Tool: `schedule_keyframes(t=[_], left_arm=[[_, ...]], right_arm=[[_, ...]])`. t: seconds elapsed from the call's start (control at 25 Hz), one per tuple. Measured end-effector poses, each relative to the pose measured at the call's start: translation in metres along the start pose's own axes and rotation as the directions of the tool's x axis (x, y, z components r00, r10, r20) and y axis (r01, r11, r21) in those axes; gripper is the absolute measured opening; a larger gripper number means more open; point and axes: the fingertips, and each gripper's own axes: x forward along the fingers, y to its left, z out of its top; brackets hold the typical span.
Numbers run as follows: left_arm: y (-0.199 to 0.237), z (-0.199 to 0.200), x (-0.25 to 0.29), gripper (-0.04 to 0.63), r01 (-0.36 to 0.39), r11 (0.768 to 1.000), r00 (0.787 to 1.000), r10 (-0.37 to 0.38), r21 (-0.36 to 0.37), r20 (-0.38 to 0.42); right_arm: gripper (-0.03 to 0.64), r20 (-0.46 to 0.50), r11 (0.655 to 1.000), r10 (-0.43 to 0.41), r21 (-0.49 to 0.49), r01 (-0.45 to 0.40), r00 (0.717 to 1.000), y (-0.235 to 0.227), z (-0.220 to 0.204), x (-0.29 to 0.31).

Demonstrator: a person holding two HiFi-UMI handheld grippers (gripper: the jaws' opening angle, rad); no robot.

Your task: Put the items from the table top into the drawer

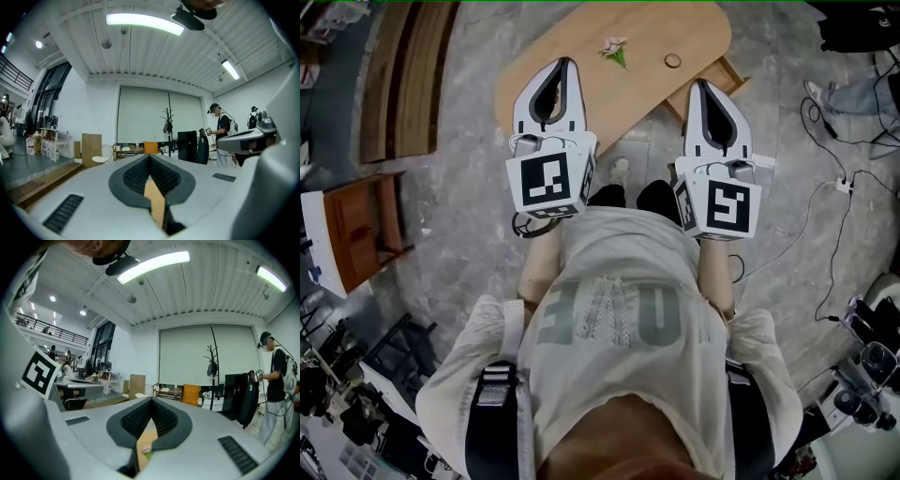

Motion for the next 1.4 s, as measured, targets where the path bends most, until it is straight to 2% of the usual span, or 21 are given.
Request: schedule_keyframes(t=[0.36, 0.88, 1.08, 1.2, 1.28, 1.4], left_arm=[[-0.023, -0.004, 0.033, 0.008, -0.042, 0.999, 0.998, 0.042, -0.001, -0.044], [-0.026, 0.0, 0.056, 0.008, -0.098, 0.995, 0.995, 0.097, -0.024, -0.039], [-0.009, -0.031, 0.085, 0.008, -0.087, 0.996, 0.995, 0.085, -0.024, -0.053], [-0.007, -0.045, 0.105, 0.008, -0.093, 0.996, 0.996, 0.093, -0.012, -0.002], [-0.007, -0.07, 0.115, 0.008, -0.098, 0.995, 0.995, 0.098, -0.012, -0.01], [-0.006, -0.125, 0.123, 0.008, -0.119, 0.992, 0.991, 0.116, -0.038, -0.073]], right_arm=[[0.005, -0.017, 0.998, 0.049, 0.037, -0.049, 0.999, -0.038, -0.006, 0.033], [0.005, -0.024, 0.98, 0.198, 0.009, -0.198, 0.98, -0.04, -0.006, 0.07], [0.005, -0.048, 0.96, 0.28, -0.01, -0.281, 0.959, -0.028, -0.035, 0.108], [0.005, -0.041, 0.954, 0.3, 0.011, -0.3, 0.953, -0.029, -0.061, 0.128], [0.005, -0.035, 0.952, 0.304, 0.035, -0.303, 0.952, -0.029, -0.085, 0.138], [0.005, -0.05, 0.942, 0.33, 0.075, -0.326, 0.943, -0.022, -0.131, 0.154]])
